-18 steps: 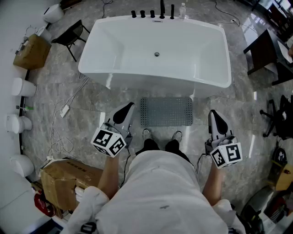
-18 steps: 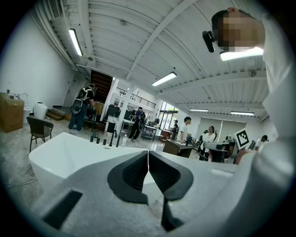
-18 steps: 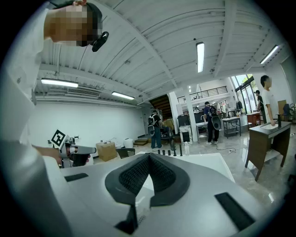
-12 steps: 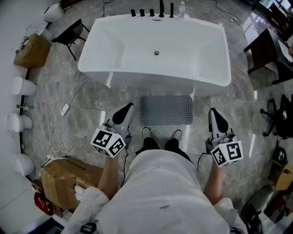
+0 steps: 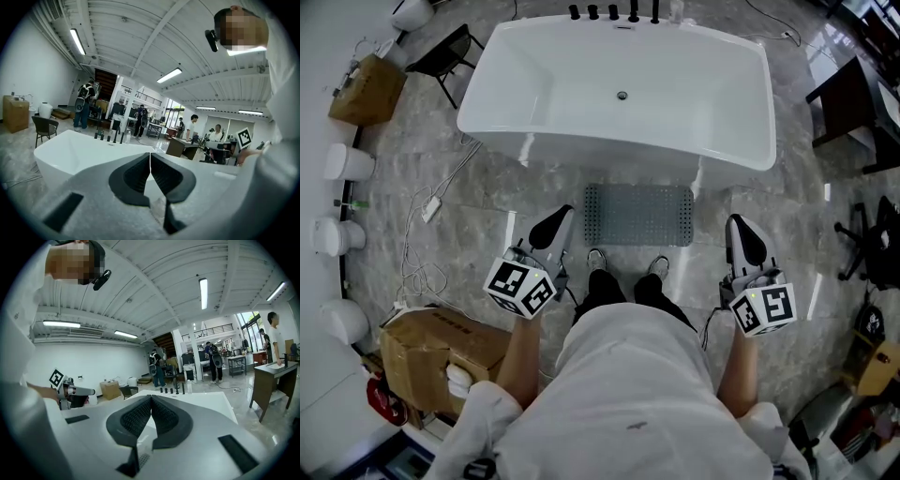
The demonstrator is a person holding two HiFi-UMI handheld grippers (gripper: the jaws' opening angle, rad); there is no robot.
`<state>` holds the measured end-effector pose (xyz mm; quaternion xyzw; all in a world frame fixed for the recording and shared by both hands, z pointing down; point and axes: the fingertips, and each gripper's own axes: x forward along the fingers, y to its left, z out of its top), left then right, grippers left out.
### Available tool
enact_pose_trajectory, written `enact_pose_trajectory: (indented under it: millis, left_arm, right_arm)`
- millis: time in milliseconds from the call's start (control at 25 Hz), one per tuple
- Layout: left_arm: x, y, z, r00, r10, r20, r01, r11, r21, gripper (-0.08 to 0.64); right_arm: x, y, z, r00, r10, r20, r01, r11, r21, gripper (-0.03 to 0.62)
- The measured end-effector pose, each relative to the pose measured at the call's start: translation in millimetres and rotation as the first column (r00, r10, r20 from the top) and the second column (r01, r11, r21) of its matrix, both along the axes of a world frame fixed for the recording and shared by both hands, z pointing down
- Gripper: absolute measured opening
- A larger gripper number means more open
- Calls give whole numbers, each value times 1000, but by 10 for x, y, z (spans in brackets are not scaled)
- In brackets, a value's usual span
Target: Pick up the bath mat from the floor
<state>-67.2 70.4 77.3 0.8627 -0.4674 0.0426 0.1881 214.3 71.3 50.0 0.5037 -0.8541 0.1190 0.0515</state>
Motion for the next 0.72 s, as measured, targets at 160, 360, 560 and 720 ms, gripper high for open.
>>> enact_pose_trajectory:
  millis: [160, 360, 560, 720]
  left_arm:
    - [48, 35, 215, 999, -29, 32, 31, 998, -55, 14]
    - [73, 172, 635, 996, -66, 64, 75, 986, -150, 14]
    - [2, 187, 1040, 994, -55, 99, 75, 976, -203, 14]
    - [-109, 193, 1458, 993, -33, 115, 61, 966, -251, 14]
  right_arm:
    - [132, -53, 251, 1000, -12, -20, 11, 997, -74, 9]
    - [236, -65, 672, 999, -49, -18, 46, 985, -167, 9]
    - [155, -136, 1087, 996, -88, -20, 81, 969, -234, 9]
    - [83, -170, 1492, 996, -88, -35, 75, 955, -289, 9]
